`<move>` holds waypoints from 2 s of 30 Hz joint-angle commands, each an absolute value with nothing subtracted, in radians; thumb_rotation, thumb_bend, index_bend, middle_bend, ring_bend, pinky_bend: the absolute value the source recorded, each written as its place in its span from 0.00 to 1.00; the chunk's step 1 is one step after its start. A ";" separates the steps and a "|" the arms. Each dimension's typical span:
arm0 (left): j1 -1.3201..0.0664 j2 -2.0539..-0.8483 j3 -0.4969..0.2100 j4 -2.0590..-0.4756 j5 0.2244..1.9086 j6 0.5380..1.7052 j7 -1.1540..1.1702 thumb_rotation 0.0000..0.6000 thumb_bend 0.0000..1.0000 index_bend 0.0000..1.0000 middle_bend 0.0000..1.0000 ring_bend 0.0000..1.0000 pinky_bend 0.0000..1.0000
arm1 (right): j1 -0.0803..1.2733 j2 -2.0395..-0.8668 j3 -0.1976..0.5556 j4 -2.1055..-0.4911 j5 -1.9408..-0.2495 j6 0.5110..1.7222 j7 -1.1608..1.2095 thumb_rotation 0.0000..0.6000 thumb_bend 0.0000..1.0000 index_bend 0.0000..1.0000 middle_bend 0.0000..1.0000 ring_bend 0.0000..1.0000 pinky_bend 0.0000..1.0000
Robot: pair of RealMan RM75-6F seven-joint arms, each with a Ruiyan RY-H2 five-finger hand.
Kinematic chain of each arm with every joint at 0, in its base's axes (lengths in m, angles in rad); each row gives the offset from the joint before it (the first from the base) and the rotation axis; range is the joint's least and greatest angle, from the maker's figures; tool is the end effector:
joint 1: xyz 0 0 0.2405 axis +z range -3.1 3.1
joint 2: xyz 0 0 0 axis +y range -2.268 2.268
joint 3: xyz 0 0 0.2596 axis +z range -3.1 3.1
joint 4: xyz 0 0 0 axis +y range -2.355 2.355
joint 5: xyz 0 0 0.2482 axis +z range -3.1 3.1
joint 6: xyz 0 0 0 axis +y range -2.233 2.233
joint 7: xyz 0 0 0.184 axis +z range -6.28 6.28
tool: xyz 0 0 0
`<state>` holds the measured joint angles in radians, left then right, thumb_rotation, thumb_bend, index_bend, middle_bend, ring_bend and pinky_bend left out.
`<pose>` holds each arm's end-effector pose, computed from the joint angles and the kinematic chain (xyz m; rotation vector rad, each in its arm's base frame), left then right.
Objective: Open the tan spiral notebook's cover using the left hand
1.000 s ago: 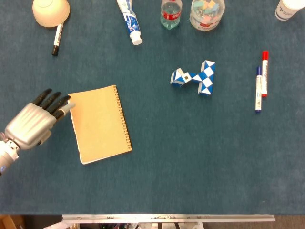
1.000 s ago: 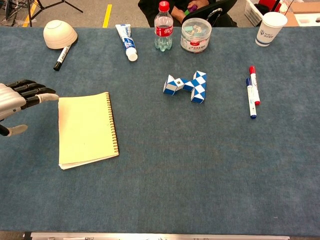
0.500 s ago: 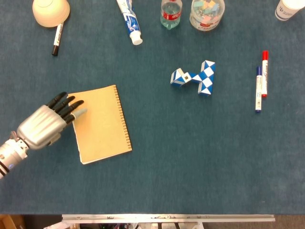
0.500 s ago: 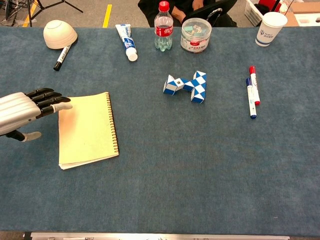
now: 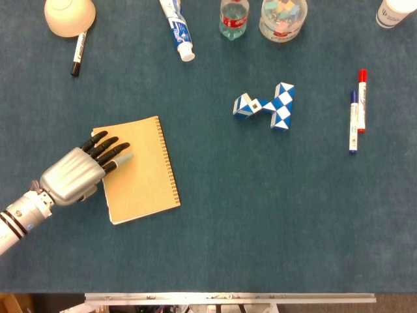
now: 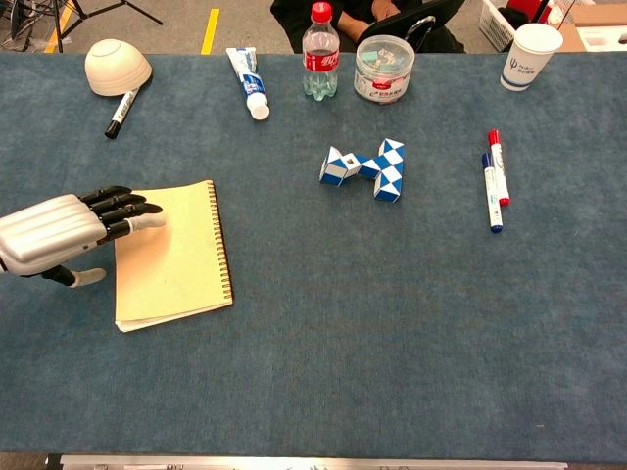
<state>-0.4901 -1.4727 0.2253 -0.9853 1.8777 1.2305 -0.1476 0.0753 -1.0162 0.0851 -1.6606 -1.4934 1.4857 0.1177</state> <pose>-0.3215 0.2815 -0.0368 -2.2944 -0.5922 -0.7575 -0.3266 -0.2298 0.1617 1.3329 -0.9296 0.9761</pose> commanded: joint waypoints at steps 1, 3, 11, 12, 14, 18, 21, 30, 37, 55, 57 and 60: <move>-0.495 -1.481 0.223 -0.981 1.875 1.230 -0.152 1.00 0.26 0.04 0.04 0.00 0.03 | 0.074 -1.015 0.086 -1.661 -1.493 1.488 0.118 1.00 0.40 0.34 0.28 0.21 0.31; -0.499 -1.486 0.222 -0.981 1.873 1.230 -0.154 1.00 0.26 0.04 0.04 0.00 0.03 | 0.073 -1.014 0.086 -1.662 -1.492 1.489 0.118 1.00 0.40 0.34 0.28 0.21 0.31; -0.507 -1.507 0.227 -0.967 1.868 1.216 -0.147 1.00 0.26 0.04 0.03 0.00 0.03 | 0.067 -1.010 0.085 -1.662 -1.489 1.494 0.119 1.00 0.39 0.34 0.28 0.21 0.31; -0.506 -1.505 0.228 -0.967 1.866 1.215 -0.147 1.00 0.26 0.04 0.03 0.00 0.03 | 0.067 -1.009 0.085 -1.662 -1.489 1.495 0.119 1.00 0.40 0.34 0.28 0.21 0.31; -0.503 -1.499 0.231 -0.970 1.863 1.219 -0.148 1.00 0.26 0.04 0.03 0.00 0.03 | 0.065 -1.008 0.085 -1.662 -1.489 1.497 0.119 1.00 0.40 0.34 0.28 0.21 0.31; -0.489 -1.487 0.239 -0.974 1.855 1.230 -0.146 1.00 0.26 0.04 0.03 0.00 0.03 | 0.065 -1.009 0.084 -1.662 -1.490 1.495 0.119 1.00 0.40 0.34 0.28 0.21 0.31; -0.484 -1.481 0.242 -0.974 1.847 1.226 -0.149 1.00 0.26 0.04 0.03 0.00 0.03 | 0.067 -1.012 0.083 -1.661 -1.491 1.492 0.120 1.00 0.40 0.34 0.28 0.21 0.31; -0.485 -1.504 0.242 -0.969 1.848 1.230 -0.158 1.00 0.26 0.04 0.03 0.00 0.03 | 0.066 -1.010 0.085 -1.664 -1.494 1.497 0.118 1.00 0.40 0.34 0.28 0.21 0.31; -0.499 -1.522 0.234 -0.975 1.848 1.224 -0.155 1.00 0.26 0.04 0.03 0.00 0.03 | 0.060 -1.006 0.084 -1.664 -1.490 1.503 0.120 1.00 0.40 0.34 0.28 0.21 0.31; -0.537 -1.537 0.203 -1.047 1.815 1.197 -0.194 1.00 0.28 0.14 0.03 0.00 0.03 | 0.051 -1.013 0.091 -1.644 -1.488 1.522 0.136 1.00 0.40 0.34 0.28 0.21 0.31; -0.539 -1.534 0.201 -1.063 1.810 1.192 -0.199 1.00 0.35 0.19 0.03 0.00 0.03 | 0.051 -1.013 0.092 -1.642 -1.489 1.523 0.137 1.00 0.40 0.34 0.28 0.21 0.31; -0.543 -1.527 0.198 -1.088 1.805 1.187 -0.194 1.00 0.46 0.24 0.03 0.00 0.03 | 0.051 -1.016 0.092 -1.639 -1.489 1.523 0.139 1.00 0.39 0.34 0.28 0.21 0.31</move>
